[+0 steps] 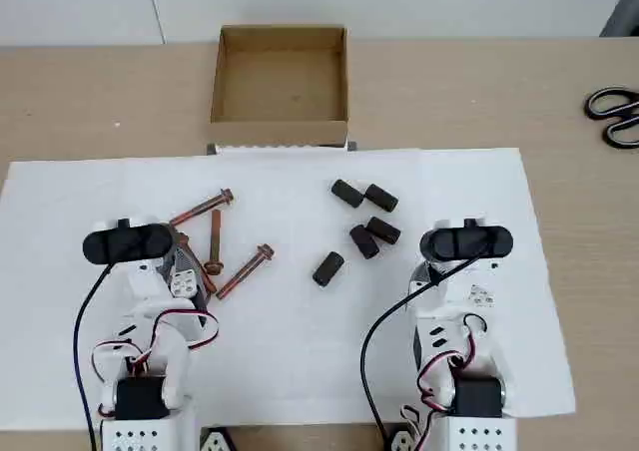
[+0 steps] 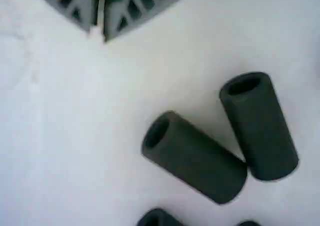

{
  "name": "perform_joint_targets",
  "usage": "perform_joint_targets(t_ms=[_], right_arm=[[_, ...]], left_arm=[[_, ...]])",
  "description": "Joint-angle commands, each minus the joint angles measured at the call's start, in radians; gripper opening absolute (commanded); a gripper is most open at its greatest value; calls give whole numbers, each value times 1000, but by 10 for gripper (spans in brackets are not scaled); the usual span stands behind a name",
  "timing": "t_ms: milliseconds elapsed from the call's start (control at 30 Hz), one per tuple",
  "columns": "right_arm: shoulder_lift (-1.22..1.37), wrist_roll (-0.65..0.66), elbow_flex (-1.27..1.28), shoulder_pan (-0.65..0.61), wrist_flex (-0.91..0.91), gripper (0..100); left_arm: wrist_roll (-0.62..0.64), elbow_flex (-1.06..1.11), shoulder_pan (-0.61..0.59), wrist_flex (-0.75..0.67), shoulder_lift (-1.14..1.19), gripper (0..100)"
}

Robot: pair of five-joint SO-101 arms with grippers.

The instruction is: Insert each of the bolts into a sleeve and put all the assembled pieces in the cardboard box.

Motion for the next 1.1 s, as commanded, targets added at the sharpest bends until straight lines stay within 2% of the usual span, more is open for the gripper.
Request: perform_joint_targets(t_ms=[0, 933, 1067], right_arm=[[-18, 3, 11, 4, 4, 3], [-18, 2, 11, 4, 2, 3], [-12, 9, -29, 18, 5, 4]], left_arm=[[5, -5, 0, -21, -8, 6], [2, -5, 11, -26, -8, 6], [6, -30, 20, 32, -8, 6]])
